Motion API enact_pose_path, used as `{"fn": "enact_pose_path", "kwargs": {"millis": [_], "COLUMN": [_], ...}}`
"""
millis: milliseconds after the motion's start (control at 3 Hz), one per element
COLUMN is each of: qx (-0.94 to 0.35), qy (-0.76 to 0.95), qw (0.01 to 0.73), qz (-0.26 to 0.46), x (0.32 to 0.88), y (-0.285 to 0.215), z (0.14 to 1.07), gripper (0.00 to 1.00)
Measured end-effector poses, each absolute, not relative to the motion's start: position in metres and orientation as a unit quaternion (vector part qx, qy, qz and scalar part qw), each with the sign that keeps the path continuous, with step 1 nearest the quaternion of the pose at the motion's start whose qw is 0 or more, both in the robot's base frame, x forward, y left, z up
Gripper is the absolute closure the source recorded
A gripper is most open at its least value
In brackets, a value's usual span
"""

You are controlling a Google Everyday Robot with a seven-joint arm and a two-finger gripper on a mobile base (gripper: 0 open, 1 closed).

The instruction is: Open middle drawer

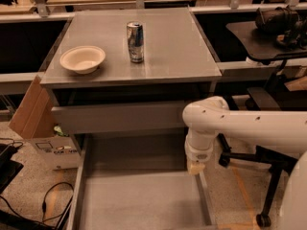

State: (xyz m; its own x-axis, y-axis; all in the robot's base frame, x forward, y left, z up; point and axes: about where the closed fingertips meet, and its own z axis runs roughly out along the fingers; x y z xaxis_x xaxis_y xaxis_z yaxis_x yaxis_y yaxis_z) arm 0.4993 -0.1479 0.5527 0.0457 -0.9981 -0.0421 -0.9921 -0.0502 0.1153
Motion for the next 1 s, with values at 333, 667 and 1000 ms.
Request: {"fn": "enact_pose_path", "kwargs": {"millis": [333,667,1000], "qx": [0.679,0.643,0.606], "qy": [-0.734,-0.762,-0.783], "qw": [-0.015,-0.062,-0.108], "qz": [0.003,0.052,0.086], "x": [0.530,0.531,0.519], "y": [-0.171,-0.189,-0.200], "z": [0.644,0.725,0.788], "gripper": [1.00,1.00,1.00]}}
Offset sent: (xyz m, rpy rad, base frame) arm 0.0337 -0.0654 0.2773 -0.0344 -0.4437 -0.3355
